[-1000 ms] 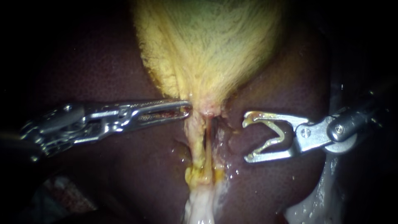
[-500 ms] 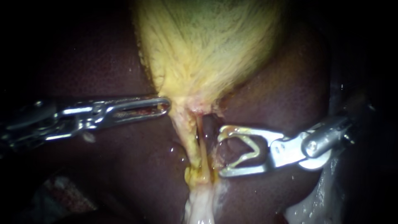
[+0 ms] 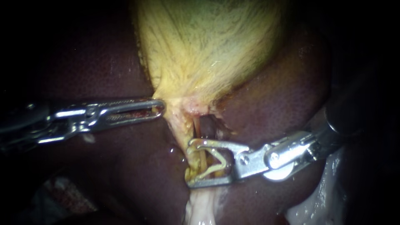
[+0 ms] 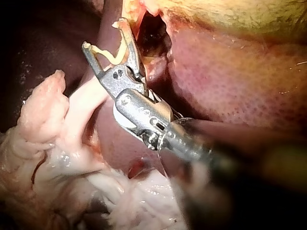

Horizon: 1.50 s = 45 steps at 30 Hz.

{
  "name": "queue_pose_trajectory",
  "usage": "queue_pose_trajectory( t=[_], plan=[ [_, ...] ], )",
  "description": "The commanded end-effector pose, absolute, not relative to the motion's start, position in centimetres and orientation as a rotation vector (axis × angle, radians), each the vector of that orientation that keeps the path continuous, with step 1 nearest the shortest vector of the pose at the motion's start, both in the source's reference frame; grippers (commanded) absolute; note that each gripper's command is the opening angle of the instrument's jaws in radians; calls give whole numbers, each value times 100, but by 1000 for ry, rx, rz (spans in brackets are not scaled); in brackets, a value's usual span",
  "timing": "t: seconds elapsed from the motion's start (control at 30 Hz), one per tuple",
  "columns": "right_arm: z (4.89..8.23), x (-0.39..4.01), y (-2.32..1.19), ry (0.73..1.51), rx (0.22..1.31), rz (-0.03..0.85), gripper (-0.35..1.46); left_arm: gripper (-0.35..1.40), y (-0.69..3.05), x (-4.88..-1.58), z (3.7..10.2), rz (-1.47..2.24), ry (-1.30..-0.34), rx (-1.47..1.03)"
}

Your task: Clipping first clip left tube

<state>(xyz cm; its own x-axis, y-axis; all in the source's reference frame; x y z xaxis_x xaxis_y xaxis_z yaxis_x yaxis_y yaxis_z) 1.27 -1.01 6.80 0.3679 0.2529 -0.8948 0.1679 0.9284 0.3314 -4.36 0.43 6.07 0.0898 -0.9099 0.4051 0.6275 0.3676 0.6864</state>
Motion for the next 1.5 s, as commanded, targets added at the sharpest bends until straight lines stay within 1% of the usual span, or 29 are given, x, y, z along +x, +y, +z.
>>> queue_pose_trajectory(
  t=[0.03, 0.33, 0.67, 1.03, 1.27, 1.5],
  plan=[
    [684, 126, -100, 1189, 396, 55, 59, -35, 42, -436, 607, -1185, -907, 379],
    [709, 120, -97, 1099, 374, 44, 58, -35, 41, -436, 598, -1188, -912, 379],
    [716, 131, -97, 1070, 370, 41, 58, -35, 45, -435, 588, -1193, -926, 382],
    [730, 161, -110, 1063, 355, 39, 59, -35, 46, -441, 584, -1198, -928, 380],
    [738, 165, -119, 1074, 390, 11, 57, -35, 48, -449, 585, -1203, -927, 375],
    [740, 166, -121, 1074, 404, 15, 55, -35, 49, -452, 585, -1201, -928, 380]
  ],
)
